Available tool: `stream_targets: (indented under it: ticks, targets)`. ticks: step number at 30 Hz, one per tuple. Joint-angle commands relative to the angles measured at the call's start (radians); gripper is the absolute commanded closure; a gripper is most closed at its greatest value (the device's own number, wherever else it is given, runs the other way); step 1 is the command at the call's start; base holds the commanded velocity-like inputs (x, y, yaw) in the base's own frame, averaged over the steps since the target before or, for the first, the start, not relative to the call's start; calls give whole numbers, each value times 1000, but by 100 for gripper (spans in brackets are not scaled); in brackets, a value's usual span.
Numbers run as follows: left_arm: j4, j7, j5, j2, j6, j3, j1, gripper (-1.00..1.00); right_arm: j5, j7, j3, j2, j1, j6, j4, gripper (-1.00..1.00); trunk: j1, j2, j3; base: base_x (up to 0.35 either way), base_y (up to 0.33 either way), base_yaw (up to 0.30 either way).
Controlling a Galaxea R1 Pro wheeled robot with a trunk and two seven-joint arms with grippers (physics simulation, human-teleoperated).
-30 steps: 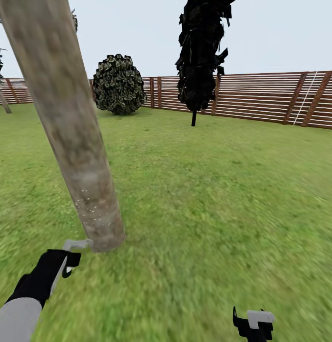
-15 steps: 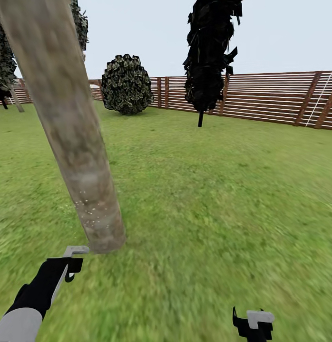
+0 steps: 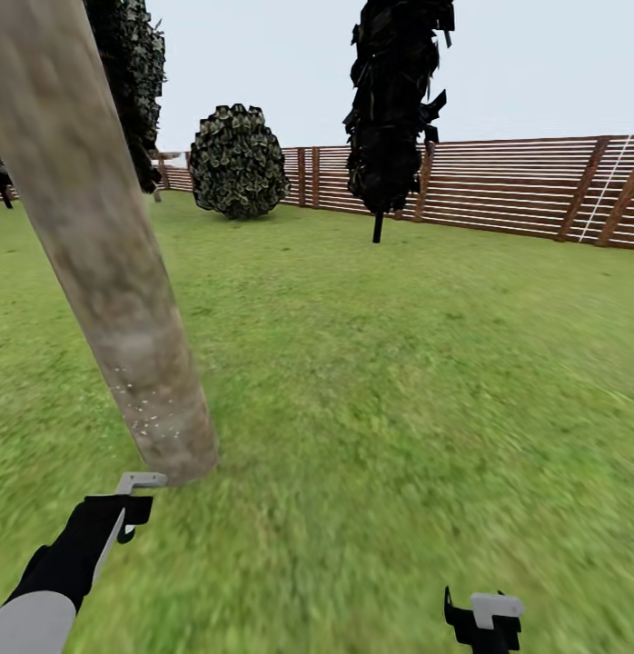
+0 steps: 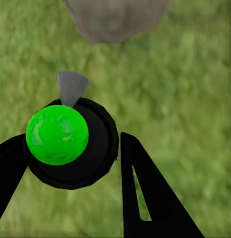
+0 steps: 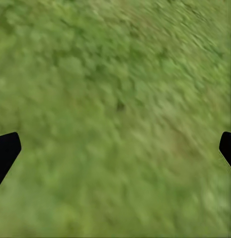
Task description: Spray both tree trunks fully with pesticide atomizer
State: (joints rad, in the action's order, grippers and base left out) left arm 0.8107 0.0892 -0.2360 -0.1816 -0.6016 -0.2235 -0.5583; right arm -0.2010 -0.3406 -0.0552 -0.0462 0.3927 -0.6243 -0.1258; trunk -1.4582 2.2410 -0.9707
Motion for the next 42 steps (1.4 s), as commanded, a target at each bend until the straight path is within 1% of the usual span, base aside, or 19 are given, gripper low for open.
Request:
stream_targets:
  ticks: [1, 6, 13, 16, 20, 30, 42]
  targets:
    - [0, -4, -1, 1, 0, 0, 0, 100, 0, 0, 0, 0, 0, 0, 0, -100, 0, 0, 0, 129, -268, 12]
    - [-1, -12, 0, 4, 2, 1, 0, 100, 0, 0, 0, 0, 0, 0, 0, -100, 0, 0, 0, 129, -211, 209]
    - [4, -14, 0, 5, 2, 1, 0, 100, 0, 0, 0, 0, 0, 0, 0, -100, 0, 0, 0, 6, -8, 278]
    - [4, -15, 1, 8, 3, 8, 0, 100, 0, 0, 0, 0, 0, 0, 0, -100, 0, 0, 0, 6, -20, 278]
    - [3, -16, 1, 10, 3, 10, 0, 100, 0, 0, 0, 0, 0, 0, 0, -100, 0, 0, 0, 70, -194, 255]
    - [4, -16, 1, 17, 3, 11, 0, 100, 0, 0, 0, -1, 0, 0, 0, -100, 0, 0, 0, 102, -255, 24]
    - [4, -16, 0, 18, 3, 10, 0, 100, 0, 0, 0, -1, 0, 0, 0, -100, 0, 0, 0, 104, -257, 0]
